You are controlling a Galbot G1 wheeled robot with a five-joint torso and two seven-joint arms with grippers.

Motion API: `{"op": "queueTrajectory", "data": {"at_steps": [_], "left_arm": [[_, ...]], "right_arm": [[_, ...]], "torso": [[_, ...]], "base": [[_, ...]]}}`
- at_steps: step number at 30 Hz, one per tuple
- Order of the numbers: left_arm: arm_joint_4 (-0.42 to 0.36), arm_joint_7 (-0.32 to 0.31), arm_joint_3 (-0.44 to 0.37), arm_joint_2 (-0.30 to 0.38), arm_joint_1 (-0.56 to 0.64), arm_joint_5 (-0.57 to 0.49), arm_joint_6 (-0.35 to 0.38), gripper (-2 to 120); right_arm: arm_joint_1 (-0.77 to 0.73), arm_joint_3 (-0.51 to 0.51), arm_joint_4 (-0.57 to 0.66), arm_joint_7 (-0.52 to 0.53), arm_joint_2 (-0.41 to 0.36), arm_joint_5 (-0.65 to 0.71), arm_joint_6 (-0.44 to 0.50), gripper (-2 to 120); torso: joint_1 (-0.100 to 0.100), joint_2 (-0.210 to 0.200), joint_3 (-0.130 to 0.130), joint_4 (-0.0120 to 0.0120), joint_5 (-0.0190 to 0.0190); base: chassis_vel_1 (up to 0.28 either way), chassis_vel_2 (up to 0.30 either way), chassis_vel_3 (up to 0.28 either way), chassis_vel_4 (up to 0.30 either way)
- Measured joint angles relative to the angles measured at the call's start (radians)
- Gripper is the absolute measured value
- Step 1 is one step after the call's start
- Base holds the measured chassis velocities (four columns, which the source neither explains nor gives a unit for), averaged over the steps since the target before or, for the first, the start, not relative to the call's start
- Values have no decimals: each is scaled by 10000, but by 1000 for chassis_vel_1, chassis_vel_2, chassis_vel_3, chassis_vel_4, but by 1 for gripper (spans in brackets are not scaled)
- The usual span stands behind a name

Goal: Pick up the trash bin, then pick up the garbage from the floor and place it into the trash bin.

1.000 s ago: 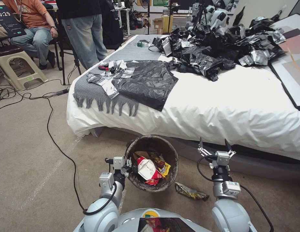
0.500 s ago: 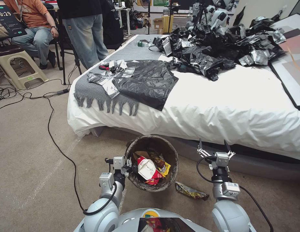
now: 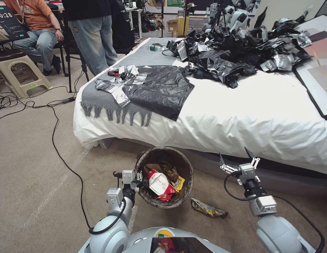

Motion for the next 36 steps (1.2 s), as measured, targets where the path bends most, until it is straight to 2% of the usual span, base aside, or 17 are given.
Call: {"op": "queueTrajectory", "data": {"at_steps": [2, 4, 7, 10, 15, 16, 19, 23, 32, 36], "left_arm": [[-1, 1, 3, 9, 8, 0, -5, 2], [-1, 1, 5, 9, 10, 0, -5, 2], [-8, 0, 4, -4, 28, 3, -5, 2], [-16, -1, -4, -6, 39, 4, -5, 2], [-34, -7, -47, -9, 69, 9, -5, 2], [-34, -7, -47, -9, 69, 9, -5, 2], [-34, -8, -50, -45, 79, 20, -5, 2], [-23, -9, -59, -69, 82, 39, -6, 2], [-17, -9, -64, -77, 81, 43, -5, 2], [32, -10, -65, -107, 62, 58, -5, 2]], "right_arm": [[-29, -151, -374, -572, -891, 682, 311, 100], [-4, -217, -454, -676, -1053, 814, 368, 100], [269, -636, -900, -1588, -1900, 1763, 685, 100], [316, -740, -999, -1896, -2109, 2068, 762, 100], [493, -1161, -1754, -3509, -2939, 2819, 1301, 100], [493, -1161, -1754, -3509, -2939, 2819, 1301, 100], [610, -1371, -2138, -4357, -3235, 3076, 1420, 100], [709, -1521, -2330, -4655, -3366, 3141, 1416, 100], [761, -1626, -2463, -4754, -3416, 3157, 1356, 100], [942, -2070, -2797, -4784, -3381, 3153, 1166, 100]], "torso": [[0, 0, 0, 4, 1], [0, 0, 0, 2, 2], [0, 0, 1, 4, 2], [0, 0, 1, 4, 1], [0, 0, 1, 1, -1], [0, 0, 1, 1, -1], [0, 0, 1, 2, -1], [0, 0, 1, 3, -1], [0, 0, 0, 3, -1], [0, 0, 0, 3, -2]], "base": [[0, 0, 0, 0], [0, 0, 0, 0], [0, 0, 0, 0], [0, 0, 0, 0], [0, 0, 0, 0], [0, 0, 0, 0], [0, 0, 0, 0], [0, 0, 0, 0], [0, 0, 0, 0], [0, 0, 0, 0]]}}
